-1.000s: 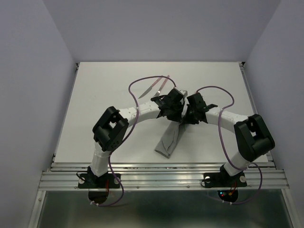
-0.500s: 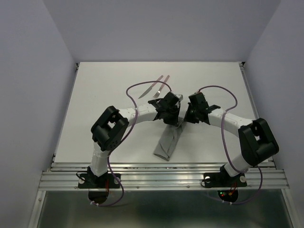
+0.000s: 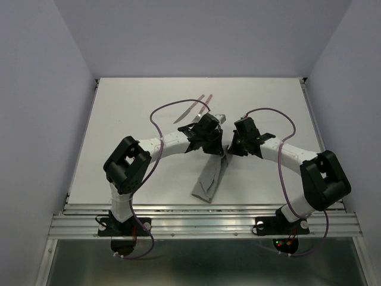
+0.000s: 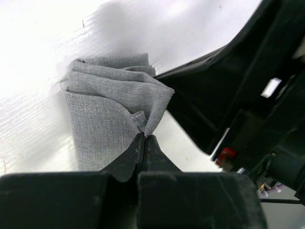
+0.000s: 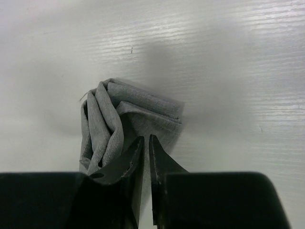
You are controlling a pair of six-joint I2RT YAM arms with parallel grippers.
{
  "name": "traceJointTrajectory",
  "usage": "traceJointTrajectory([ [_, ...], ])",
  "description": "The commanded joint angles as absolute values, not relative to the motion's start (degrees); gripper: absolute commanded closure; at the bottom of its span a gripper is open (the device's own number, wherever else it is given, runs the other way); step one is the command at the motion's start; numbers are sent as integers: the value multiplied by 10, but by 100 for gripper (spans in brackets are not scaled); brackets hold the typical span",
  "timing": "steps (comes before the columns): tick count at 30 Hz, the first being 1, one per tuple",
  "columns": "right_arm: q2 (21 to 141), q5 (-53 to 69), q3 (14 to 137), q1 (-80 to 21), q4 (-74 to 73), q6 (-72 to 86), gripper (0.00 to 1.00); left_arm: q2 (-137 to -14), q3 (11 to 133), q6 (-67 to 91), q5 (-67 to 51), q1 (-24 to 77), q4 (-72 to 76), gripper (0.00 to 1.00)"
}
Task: Fold the napkin into a case and place the utensils inside
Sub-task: Stuff the smaller-rectangle-folded napkin at the center of the board.
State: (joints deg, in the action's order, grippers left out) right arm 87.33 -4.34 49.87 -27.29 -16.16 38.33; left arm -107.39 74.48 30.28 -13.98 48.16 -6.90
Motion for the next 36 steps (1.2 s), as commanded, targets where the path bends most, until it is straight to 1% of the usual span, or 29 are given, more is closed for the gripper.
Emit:
traceJointTrajectory([
  [1,855,-46,505,-293,-163,369,84,-1038,735,306,-155,472,-28,100],
  [5,862,-62,513,-303,-176,367,79,-1037,708,304,-170,468,-1,100],
  [6,864,-67,514,-303,-178,363,76,-1035,701,308,-181,468,17,100],
  [9,873,-75,517,-315,-180,359,73,-1027,677,317,-199,464,52,100],
  [19,903,-121,540,-331,-196,351,72,-1034,676,318,-206,464,59,100],
  [32,934,-124,552,-337,-185,340,71,-1043,683,313,-214,464,53,100],
  [33,938,-127,553,-337,-186,340,72,-1044,683,313,-214,464,52,100],
  [35,938,-144,553,-337,-194,345,78,-1046,686,312,-217,463,51,100],
  [36,936,-152,551,-337,-196,349,86,-1047,686,312,-217,464,52,100],
])
